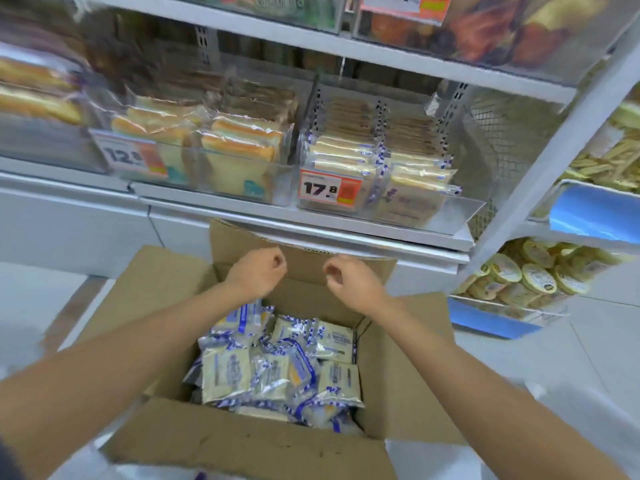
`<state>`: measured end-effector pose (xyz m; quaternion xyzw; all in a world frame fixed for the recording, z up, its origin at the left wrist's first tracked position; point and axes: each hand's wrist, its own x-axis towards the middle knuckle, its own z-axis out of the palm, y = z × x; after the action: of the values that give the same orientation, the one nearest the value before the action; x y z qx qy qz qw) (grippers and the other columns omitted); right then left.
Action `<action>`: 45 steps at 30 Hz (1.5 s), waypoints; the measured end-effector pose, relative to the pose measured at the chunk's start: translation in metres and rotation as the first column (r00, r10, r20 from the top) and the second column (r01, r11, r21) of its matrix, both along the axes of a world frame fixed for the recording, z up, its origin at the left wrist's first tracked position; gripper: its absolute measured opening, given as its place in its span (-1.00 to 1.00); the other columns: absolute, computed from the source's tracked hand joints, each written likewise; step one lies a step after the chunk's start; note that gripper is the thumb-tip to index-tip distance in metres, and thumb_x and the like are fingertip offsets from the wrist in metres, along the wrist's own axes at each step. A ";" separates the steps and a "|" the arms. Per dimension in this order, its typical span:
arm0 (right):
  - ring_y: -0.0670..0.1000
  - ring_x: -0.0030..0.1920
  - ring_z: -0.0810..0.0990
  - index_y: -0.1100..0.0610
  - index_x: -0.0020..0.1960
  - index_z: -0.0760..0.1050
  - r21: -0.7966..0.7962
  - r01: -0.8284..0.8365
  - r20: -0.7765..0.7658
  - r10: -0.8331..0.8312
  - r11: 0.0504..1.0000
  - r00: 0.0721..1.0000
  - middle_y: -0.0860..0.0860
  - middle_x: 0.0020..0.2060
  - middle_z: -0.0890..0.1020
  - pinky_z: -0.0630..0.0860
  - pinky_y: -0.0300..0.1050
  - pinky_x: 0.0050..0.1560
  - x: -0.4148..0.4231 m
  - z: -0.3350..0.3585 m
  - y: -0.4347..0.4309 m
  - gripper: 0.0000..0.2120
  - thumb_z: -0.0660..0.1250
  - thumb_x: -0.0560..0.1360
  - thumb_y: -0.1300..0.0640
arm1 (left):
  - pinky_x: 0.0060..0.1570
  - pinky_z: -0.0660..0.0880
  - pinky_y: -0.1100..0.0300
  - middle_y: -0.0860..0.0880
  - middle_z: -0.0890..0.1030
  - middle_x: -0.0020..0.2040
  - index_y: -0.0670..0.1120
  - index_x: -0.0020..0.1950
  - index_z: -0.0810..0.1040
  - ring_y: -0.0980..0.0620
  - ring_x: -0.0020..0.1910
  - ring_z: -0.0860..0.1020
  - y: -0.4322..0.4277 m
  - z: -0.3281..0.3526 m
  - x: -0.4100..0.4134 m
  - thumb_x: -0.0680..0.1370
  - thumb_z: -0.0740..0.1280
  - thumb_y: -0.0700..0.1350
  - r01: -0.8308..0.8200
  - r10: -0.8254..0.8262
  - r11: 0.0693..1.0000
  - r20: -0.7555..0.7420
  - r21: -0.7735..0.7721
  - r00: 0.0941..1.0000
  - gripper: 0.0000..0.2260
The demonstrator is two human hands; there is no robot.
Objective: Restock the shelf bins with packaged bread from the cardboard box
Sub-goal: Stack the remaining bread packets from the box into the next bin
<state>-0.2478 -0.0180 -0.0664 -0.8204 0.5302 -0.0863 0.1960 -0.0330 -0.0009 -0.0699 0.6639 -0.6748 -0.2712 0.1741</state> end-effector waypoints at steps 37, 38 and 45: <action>0.03 0.04 0.56 0.26 0.39 0.37 0.762 0.051 0.224 -0.337 0.646 0.914 0.06 -0.03 0.58 0.48 -0.09 0.10 0.070 -0.126 0.041 -0.49 0.42 0.49 0.25 | -0.15 0.55 0.22 0.08 0.70 -0.09 -0.07 0.11 0.56 0.12 -0.14 0.68 0.037 -0.061 0.122 0.48 0.47 -0.20 -0.139 0.295 0.922 -0.426 0.361 0.856 -0.77; 0.05 0.10 0.55 0.26 0.40 0.37 0.798 0.040 0.189 -0.313 0.601 0.931 0.07 0.04 0.59 0.47 -0.08 0.16 0.082 -0.140 0.051 -0.48 0.43 0.49 0.22 | -0.16 0.55 0.24 0.08 0.71 -0.09 -0.06 0.11 0.56 0.13 -0.13 0.68 0.043 -0.062 0.132 0.48 0.46 -0.21 -0.155 0.325 0.913 -0.445 0.376 0.834 -0.77; -0.08 -0.27 0.55 0.06 -0.14 0.50 0.844 0.086 0.152 -0.390 0.529 0.908 0.00 -0.23 0.57 0.57 -0.13 -0.19 0.130 -0.202 0.079 -0.83 0.50 0.43 0.14 | -0.33 0.48 0.46 0.15 0.70 -0.21 -0.07 0.02 0.61 0.26 -0.24 0.65 0.051 -0.076 0.138 0.46 0.48 -0.23 -0.201 0.366 0.905 -0.447 0.374 0.816 -0.82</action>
<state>-0.1176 0.0606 -0.2682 -0.5259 0.5772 0.0112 0.6246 0.1055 0.0497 -0.1464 0.6817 -0.4459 -0.5092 0.2780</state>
